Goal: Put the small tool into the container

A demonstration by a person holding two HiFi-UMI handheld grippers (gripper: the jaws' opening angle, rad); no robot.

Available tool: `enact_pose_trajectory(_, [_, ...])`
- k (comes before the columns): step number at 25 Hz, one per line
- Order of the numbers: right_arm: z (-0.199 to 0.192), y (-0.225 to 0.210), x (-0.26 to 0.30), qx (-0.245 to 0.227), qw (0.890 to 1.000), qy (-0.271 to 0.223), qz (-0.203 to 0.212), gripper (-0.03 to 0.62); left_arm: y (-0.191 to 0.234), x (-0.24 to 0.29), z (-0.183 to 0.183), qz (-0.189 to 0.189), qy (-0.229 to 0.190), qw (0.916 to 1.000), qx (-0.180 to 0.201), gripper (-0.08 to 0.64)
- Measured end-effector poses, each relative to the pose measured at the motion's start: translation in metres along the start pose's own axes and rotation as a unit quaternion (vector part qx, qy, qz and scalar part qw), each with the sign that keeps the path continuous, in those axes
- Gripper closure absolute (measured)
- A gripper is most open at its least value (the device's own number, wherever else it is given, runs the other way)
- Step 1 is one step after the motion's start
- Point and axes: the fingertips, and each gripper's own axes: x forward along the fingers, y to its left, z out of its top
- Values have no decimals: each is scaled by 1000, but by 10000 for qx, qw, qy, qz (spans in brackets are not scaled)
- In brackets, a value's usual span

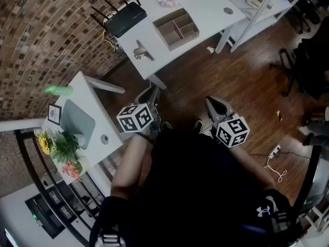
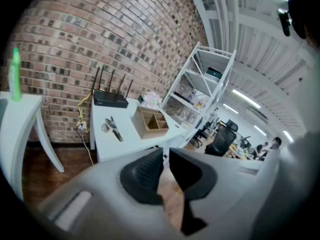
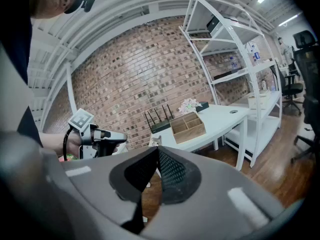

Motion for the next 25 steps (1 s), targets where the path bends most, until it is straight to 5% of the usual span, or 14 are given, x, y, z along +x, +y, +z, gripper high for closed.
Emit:
enact_pose_trajectory(10, [10, -35, 19, 167, 9997, 126, -82, 589, 88, 54, 59, 658, -10, 9978, -56, 466])
enact_pose_trajectory(20, [73, -78, 91, -181, 9974, 161, -675, 589, 214, 148, 73, 882, 760, 9890, -908, 445])
enact_pose_trajectory(25, [91, -78, 133, -284, 9964, 465, -657, 589, 235, 174, 64, 522, 1067, 9825, -1436, 417])
